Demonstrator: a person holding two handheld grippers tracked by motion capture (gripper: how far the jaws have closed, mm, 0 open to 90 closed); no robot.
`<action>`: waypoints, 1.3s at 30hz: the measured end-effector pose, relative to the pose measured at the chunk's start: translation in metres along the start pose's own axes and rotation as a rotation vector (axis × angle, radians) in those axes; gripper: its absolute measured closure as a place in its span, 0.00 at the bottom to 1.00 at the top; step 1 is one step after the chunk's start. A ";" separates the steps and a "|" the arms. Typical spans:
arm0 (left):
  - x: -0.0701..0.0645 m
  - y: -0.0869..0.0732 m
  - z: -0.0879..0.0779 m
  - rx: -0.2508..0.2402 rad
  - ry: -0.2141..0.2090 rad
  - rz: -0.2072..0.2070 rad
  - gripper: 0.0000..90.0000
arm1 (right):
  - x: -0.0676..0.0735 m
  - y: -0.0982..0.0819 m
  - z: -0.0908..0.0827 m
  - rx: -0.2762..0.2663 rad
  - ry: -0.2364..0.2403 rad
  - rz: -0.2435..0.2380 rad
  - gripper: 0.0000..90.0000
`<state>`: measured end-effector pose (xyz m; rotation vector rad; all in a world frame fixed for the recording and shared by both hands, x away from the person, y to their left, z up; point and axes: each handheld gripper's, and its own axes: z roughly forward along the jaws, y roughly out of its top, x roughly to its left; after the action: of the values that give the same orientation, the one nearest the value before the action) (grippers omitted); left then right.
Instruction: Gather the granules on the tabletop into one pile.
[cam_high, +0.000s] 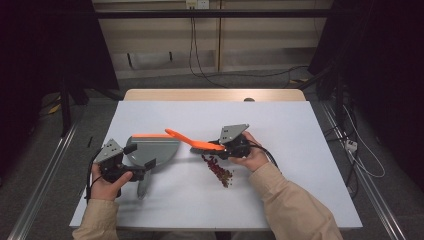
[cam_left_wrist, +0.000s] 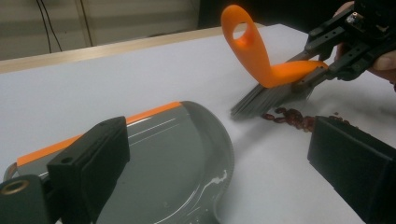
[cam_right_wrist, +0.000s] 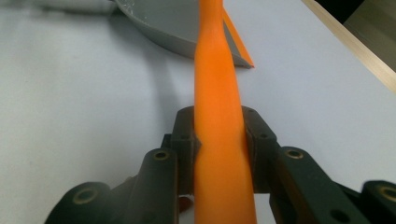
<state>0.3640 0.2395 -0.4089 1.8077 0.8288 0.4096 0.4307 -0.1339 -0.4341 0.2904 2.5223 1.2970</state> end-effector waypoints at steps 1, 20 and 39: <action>0.000 0.000 0.000 0.001 0.000 -0.002 0.06 | 0.000 0.000 0.000 0.001 0.011 -0.011 0.79; -0.002 0.000 0.000 0.000 0.002 -0.002 0.06 | 0.018 -0.002 -0.011 0.053 0.112 -0.081 0.78; -0.003 0.001 -0.001 -0.002 0.000 0.004 0.06 | 0.029 -0.002 -0.023 0.078 0.128 -0.067 0.78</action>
<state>0.3617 0.2378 -0.4077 1.8082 0.8247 0.4131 0.3959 -0.1438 -0.4275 0.1417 2.6692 1.2298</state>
